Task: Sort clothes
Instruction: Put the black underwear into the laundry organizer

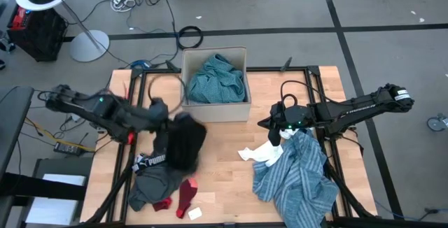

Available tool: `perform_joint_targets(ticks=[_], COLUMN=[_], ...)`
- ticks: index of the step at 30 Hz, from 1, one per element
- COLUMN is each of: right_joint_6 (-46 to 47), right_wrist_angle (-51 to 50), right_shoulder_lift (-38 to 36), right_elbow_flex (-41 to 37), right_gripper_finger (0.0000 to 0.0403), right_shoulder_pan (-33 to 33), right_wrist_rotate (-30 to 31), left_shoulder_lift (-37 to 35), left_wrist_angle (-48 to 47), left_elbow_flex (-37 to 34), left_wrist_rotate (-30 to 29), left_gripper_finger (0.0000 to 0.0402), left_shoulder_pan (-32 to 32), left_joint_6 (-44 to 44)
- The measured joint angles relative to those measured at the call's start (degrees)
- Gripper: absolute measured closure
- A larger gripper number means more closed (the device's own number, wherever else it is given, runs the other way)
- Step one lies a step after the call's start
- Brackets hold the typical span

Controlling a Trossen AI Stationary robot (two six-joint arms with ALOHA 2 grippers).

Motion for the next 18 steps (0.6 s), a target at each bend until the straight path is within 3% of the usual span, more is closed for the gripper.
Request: perform_joint_targets(ticks=[7,12,18], right_joint_6=[-0.1,-1.0,-1.4], right_wrist_angle=[0.3,0.7,0.8], right_shoulder_lift=[0.0,0.0,0.0], right_elbow_flex=[0.0,0.0,0.0], right_gripper_finger=[0.0398,0.0398,0.0395], right_shoulder_pan=[0.0,-0.1,-0.1], right_wrist_rotate=[0.0,0.0,0.0], left_shoulder_lift=[5.4,10.8,18.2], left_wrist_angle=[9.8,20.4,24.5], left_elbow_flex=[13.0,22.2,30.7], left_wrist_rotate=[-5.6,-6.0,-4.7], left_gripper_finger=[0.0401,0.0401,0.0401], left_shoulder_pan=[10.0,19.5,29.8], left_joint_6=[21.4,36.5,41.1])
